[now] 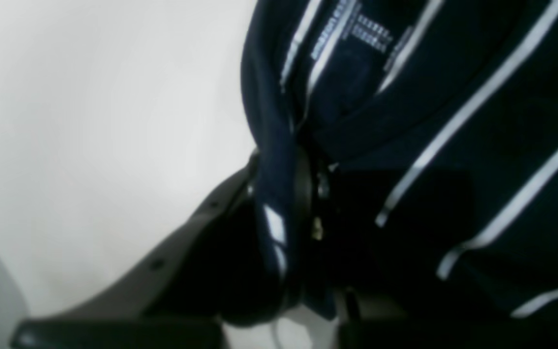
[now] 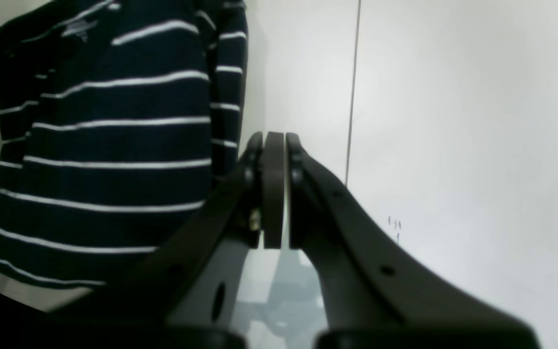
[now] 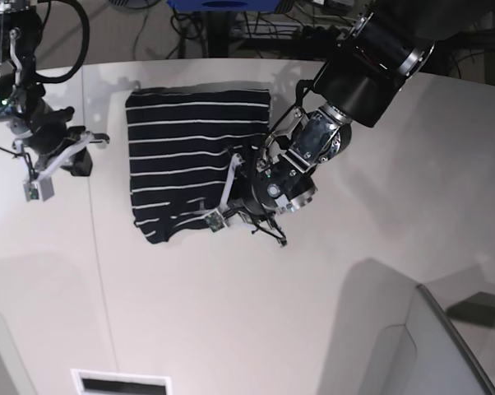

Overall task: Layout the t-shirt on the table in an organized manner, then fold the t-shirt properly
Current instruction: 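Press and smooth the folded shirt's edge with the left gripper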

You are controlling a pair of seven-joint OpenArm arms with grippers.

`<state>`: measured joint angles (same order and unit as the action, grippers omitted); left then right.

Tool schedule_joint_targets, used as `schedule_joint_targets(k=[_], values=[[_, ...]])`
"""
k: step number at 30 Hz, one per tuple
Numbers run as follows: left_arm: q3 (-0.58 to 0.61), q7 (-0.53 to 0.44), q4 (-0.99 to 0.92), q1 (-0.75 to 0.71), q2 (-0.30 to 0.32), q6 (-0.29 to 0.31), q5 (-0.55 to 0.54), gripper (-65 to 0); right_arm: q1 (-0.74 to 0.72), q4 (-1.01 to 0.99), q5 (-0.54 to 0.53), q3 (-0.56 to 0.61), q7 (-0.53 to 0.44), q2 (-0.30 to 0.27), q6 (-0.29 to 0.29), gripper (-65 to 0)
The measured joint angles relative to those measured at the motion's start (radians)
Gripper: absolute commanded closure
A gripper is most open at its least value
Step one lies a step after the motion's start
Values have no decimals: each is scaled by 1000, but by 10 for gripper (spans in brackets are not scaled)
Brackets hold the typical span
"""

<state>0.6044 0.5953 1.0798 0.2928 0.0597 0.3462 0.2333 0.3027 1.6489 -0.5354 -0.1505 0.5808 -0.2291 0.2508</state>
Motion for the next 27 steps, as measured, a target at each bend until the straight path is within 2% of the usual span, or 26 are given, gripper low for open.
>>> schedule_joint_targets(k=[4, 23, 24, 27], values=[[59, -6, -27, 26, -5, -2, -15, 0, 0, 0, 0, 0, 0, 0, 0, -9], [23, -8, -40, 23, -3, -3, -17, 0, 3, 0, 0, -1, 0, 0, 0, -12], [23, -8, -39, 23, -3, -3, -17, -20, 3, 0, 0, -1, 0, 0, 0, -12], [23, -7, -39, 23, -3, -5, -17, -230, 3, 0, 0, -1, 0, 0, 0, -14]])
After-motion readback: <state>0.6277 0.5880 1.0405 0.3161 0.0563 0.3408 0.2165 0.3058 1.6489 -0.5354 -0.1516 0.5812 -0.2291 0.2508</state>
